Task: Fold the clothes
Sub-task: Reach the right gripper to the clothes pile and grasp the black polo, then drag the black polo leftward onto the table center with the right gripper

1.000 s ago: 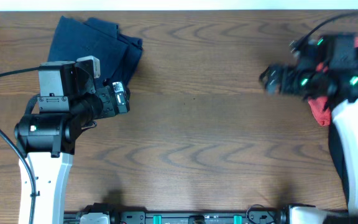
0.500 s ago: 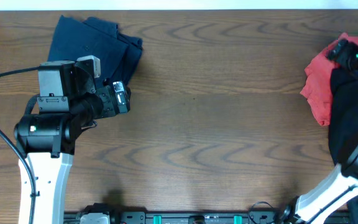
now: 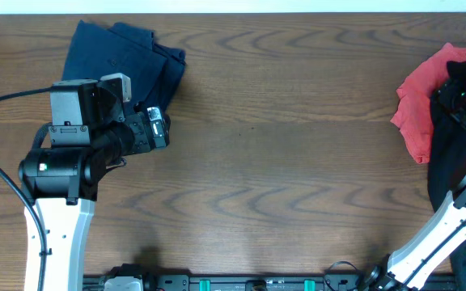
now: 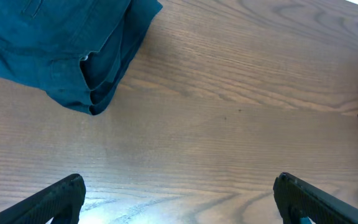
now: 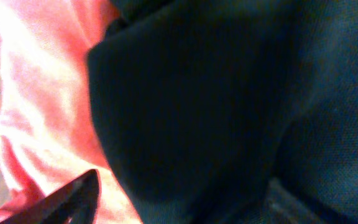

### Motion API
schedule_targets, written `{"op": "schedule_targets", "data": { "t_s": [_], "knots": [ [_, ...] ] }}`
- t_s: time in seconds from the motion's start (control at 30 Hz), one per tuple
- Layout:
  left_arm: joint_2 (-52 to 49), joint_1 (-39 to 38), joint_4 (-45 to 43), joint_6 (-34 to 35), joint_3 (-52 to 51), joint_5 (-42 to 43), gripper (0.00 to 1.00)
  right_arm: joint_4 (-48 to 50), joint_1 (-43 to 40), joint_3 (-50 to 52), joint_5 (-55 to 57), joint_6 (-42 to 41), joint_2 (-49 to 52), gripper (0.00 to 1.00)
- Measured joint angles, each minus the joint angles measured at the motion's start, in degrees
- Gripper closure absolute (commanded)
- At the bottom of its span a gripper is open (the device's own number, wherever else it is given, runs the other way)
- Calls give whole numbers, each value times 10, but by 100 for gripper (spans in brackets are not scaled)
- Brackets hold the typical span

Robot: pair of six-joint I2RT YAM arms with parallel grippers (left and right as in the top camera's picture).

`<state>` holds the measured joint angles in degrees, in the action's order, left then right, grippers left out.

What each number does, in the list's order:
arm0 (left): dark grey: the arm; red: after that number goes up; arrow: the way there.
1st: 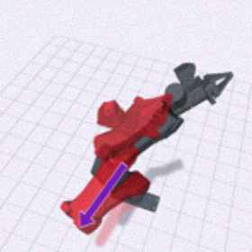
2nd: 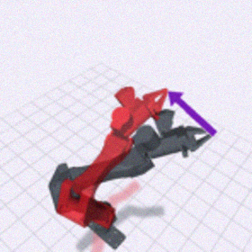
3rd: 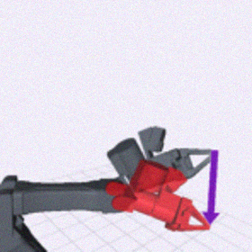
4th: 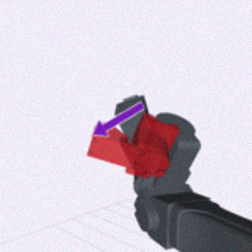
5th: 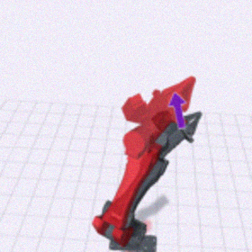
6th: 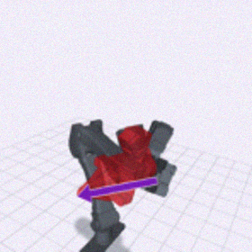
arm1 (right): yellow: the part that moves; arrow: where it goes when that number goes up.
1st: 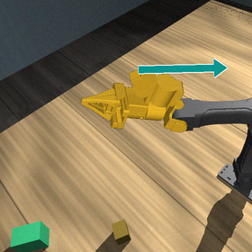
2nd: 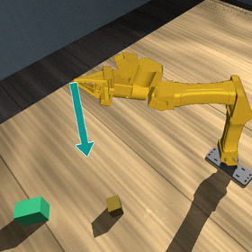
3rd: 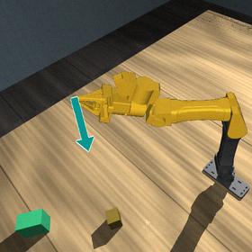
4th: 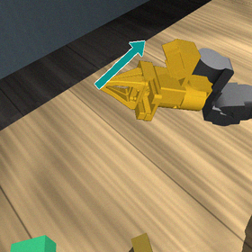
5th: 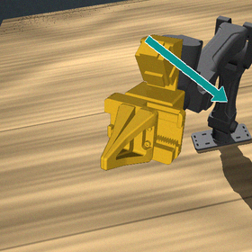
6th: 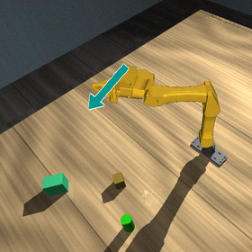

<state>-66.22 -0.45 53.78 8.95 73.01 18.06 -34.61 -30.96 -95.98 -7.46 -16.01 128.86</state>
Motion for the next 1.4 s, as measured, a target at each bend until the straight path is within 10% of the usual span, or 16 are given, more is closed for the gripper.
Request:
{"op": "schedule_targets", "data": {
  "t_s": [0.1,0.23,0.73,1.17,1.4],
  "knots": [
    [0,0,0,0,0,0,2,-3,0,-2,12,-1,5,81],
    [0,0,0,0,0,0,2,-25,-3,-10,16,1,8,99],
    [0,0,0,0,0,0,2,-102,0,-84,-65,50,-283,99],
    [15,0,12,0,0,0,2,-202,299,-91,-111,63,-319,97],
    [37,0,39,0,0,0,2,-200,452,-87,-106,87,-307,58]
  ]
}}
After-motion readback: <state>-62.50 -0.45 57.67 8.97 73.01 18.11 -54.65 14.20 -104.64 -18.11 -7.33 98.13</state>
